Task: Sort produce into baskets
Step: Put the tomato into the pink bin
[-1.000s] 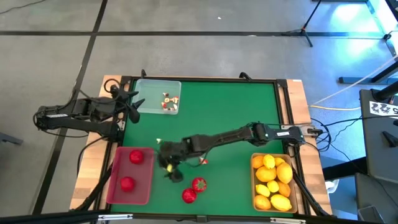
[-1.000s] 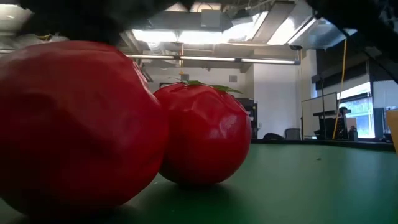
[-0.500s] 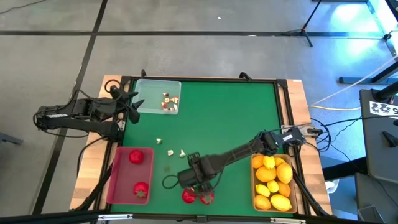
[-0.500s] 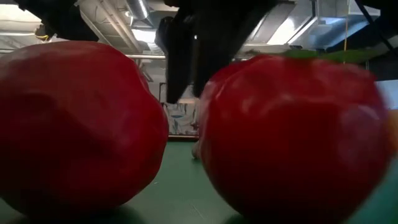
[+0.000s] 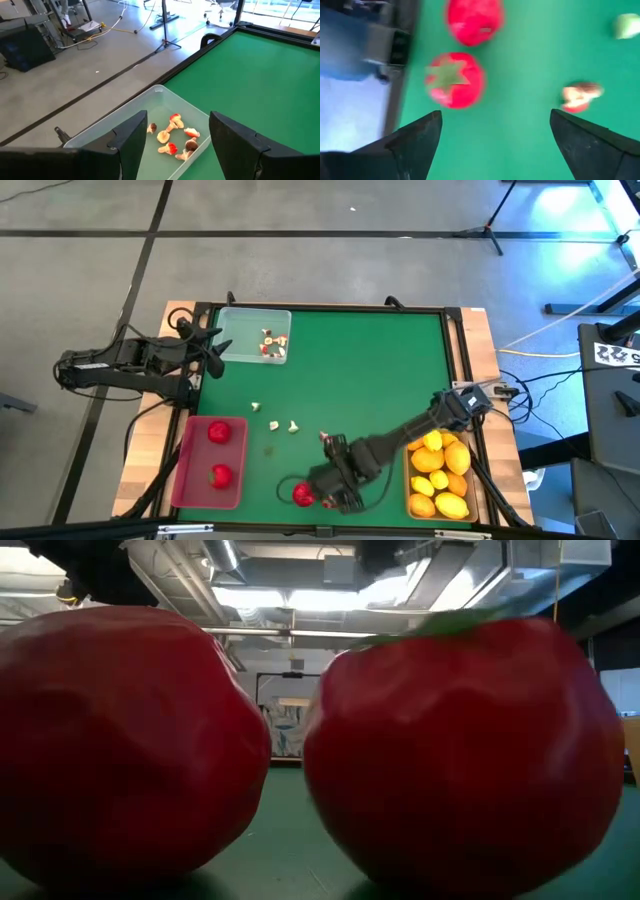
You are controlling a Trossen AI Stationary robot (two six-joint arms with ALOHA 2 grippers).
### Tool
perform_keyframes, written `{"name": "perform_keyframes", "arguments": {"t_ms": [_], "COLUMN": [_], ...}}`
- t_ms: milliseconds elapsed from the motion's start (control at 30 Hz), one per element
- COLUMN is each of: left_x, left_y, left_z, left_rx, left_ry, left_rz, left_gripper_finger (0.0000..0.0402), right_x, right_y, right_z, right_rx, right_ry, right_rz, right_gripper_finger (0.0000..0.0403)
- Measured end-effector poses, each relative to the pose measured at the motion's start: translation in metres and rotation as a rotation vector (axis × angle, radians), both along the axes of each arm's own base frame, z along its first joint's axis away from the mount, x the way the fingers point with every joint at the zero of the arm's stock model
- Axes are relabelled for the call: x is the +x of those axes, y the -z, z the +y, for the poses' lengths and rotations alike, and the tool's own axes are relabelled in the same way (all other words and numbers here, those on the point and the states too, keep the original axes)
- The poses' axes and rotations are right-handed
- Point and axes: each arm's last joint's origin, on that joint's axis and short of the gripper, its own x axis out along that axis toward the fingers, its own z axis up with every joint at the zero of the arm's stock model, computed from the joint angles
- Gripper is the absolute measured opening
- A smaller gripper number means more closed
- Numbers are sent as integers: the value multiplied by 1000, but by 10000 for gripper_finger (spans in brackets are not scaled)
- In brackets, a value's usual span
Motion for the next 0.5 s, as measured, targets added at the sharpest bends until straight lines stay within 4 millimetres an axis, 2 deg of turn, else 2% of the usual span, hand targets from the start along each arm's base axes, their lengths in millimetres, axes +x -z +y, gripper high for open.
{"name": "perform_keyframes", "arguments": {"t_ms": [167,300,500], "left_x": [0,0,0], "left_y": [0,0,0], "left_z": [0,0,0], "left_rx": [-12,-17,-34], "left_ry": [-8,-10,-20], "left_rz": [-13,-16,-34], "left_gripper_finger": [210,210,210], "right_x": [0,3,-3], "right_y": [7,21,37], "right_z": [21,41,55], "right_rx": [51,104,122], "right_ry": [41,32,64], "right_rz": [-36,-98,-68], "right_gripper_finger": [367,367,367]}}
